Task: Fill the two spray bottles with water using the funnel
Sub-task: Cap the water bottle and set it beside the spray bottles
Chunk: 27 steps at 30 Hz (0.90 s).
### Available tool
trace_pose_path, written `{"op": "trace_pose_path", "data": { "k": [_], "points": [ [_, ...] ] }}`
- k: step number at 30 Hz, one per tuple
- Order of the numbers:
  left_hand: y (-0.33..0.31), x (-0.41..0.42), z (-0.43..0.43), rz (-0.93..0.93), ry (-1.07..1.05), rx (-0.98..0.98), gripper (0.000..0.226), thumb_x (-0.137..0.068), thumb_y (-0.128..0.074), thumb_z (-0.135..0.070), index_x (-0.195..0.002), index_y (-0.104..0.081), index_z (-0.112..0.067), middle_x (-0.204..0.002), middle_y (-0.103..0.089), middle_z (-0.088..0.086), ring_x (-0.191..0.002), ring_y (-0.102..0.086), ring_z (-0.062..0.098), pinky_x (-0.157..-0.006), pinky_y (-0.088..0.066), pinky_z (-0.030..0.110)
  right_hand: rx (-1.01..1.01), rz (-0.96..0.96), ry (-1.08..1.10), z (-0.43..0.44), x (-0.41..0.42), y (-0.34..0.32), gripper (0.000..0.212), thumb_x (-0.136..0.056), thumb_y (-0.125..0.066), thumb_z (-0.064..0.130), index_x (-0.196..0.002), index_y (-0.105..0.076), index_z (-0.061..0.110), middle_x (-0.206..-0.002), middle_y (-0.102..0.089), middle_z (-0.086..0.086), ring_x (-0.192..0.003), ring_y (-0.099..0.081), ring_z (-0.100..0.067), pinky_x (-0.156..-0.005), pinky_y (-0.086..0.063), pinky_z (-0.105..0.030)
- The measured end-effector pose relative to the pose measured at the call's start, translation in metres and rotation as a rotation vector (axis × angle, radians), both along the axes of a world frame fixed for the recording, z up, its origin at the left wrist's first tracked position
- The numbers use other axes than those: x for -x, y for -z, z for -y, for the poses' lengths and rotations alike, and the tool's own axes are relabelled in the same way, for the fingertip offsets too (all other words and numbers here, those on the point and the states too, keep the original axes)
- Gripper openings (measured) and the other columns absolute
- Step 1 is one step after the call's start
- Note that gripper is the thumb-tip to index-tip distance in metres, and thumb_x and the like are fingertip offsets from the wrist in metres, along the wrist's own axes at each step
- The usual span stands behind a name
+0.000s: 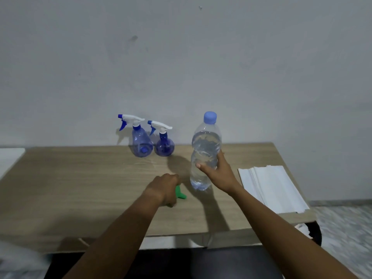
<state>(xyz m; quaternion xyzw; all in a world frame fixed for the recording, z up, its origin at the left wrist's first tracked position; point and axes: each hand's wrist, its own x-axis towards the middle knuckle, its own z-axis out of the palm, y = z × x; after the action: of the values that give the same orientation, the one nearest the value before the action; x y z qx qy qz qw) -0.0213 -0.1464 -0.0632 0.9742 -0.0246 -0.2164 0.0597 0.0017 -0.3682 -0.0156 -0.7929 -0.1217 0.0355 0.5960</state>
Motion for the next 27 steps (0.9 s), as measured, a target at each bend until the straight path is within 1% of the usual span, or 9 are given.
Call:
{"op": "trace_pose_path", "data": {
  "k": [2,6,9,11,13,15,20,24,27],
  "points": [
    [-0.008,0.005,0.004,0.009,0.037,-0.027,0.078,-0.056,-0.079,-0.03,-0.131,-0.056,-0.033,-0.126,-0.061,-0.001,-0.114,-0.063,0.029,-0.086,-0.055,0.039,0.007,0.01,0.011,-0.001,0.001,0.002,0.06,-0.085,-0.08,0.034,-0.133,-0.044,0.045,-0.127,-0.062,0.015,-0.114,-0.062,-0.001,-0.095,-0.053,-0.028],
    [-0.022,0.011,0.007,0.051,0.073,-0.018,0.066,-0.082,-0.071,-0.019,-0.144,-0.054,-0.03,-0.136,-0.055,0.002,-0.126,-0.056,0.028,-0.099,-0.048,0.04,0.01,0.013,0.016,-0.004,0.002,0.001,0.06,-0.087,-0.078,0.034,-0.127,-0.04,0.057,-0.13,-0.06,0.015,-0.117,-0.061,-0.003,-0.097,-0.052,-0.029],
    [-0.024,0.015,0.005,0.109,0.032,0.001,0.059,-0.082,-0.071,-0.026,-0.14,-0.058,-0.028,-0.132,-0.057,0.003,-0.122,-0.056,0.028,-0.097,-0.049,0.04,0.024,0.011,0.015,-0.004,0.002,-0.001,0.06,-0.087,-0.077,0.034,-0.125,-0.038,0.059,-0.13,-0.059,0.017,-0.118,-0.06,-0.004,-0.098,-0.052,-0.03],
    [-0.028,0.017,0.004,0.144,-0.03,0.036,0.05,-0.075,-0.073,-0.034,-0.125,-0.067,-0.027,-0.12,-0.062,0.002,-0.113,-0.059,0.026,-0.09,-0.051,0.038,0.028,0.017,0.016,-0.005,0.002,-0.001,0.06,-0.088,-0.077,0.033,-0.125,-0.038,0.06,-0.129,-0.059,0.018,-0.117,-0.06,-0.003,-0.099,-0.052,-0.03],
    [-0.027,0.02,0.003,0.171,-0.11,0.08,0.041,-0.07,-0.072,-0.044,-0.106,-0.07,-0.026,-0.105,-0.067,0.001,-0.102,-0.062,0.025,-0.083,-0.051,0.036,0.028,0.02,0.019,-0.005,0.003,-0.001,0.059,-0.088,-0.077,0.031,-0.125,-0.039,0.058,-0.129,-0.059,0.018,-0.117,-0.06,-0.002,-0.099,-0.052,-0.031],
    [-0.021,0.022,0.001,0.19,-0.22,0.166,0.043,-0.065,-0.07,-0.052,-0.1,-0.07,-0.027,-0.099,-0.069,0.0,-0.095,-0.064,0.025,-0.079,-0.054,0.035,0.035,0.031,0.019,-0.006,0.004,0.0,0.059,-0.088,-0.077,0.032,-0.127,-0.04,0.056,-0.129,-0.059,0.016,-0.117,-0.06,-0.003,-0.1,-0.052,-0.032],
    [-0.01,0.026,-0.001,0.224,-0.429,0.416,0.059,-0.073,-0.074,-0.054,-0.125,-0.062,-0.028,-0.115,-0.066,0.006,-0.107,-0.063,0.028,-0.093,-0.055,0.042,0.095,0.028,0.044,-0.005,0.002,0.001,0.068,-0.073,-0.084,0.039,-0.124,-0.042,0.053,-0.125,-0.062,0.014,-0.112,-0.063,-0.004,-0.094,-0.055,-0.031],
    [-0.008,0.022,0.0,0.205,-0.536,0.554,0.058,-0.085,-0.075,-0.046,-0.138,-0.059,-0.025,-0.13,-0.067,0.008,-0.121,-0.06,0.029,-0.104,-0.048,0.04,0.168,0.033,0.082,-0.004,-0.002,0.006,0.083,-0.065,-0.093,0.033,-0.132,-0.043,0.038,-0.117,-0.064,0.014,-0.105,-0.065,-0.009,-0.089,-0.056,-0.028],
    [-0.011,0.013,0.001,0.184,-0.621,0.71,0.039,-0.09,-0.076,-0.033,-0.125,-0.068,-0.018,-0.119,-0.072,0.002,-0.102,-0.065,0.019,-0.081,-0.051,0.021,0.207,0.066,0.119,-0.005,-0.009,0.007,0.081,-0.067,-0.093,0.032,-0.134,-0.048,0.027,-0.115,-0.065,0.01,-0.104,-0.065,-0.013,-0.087,-0.054,-0.028]
  ]
}}
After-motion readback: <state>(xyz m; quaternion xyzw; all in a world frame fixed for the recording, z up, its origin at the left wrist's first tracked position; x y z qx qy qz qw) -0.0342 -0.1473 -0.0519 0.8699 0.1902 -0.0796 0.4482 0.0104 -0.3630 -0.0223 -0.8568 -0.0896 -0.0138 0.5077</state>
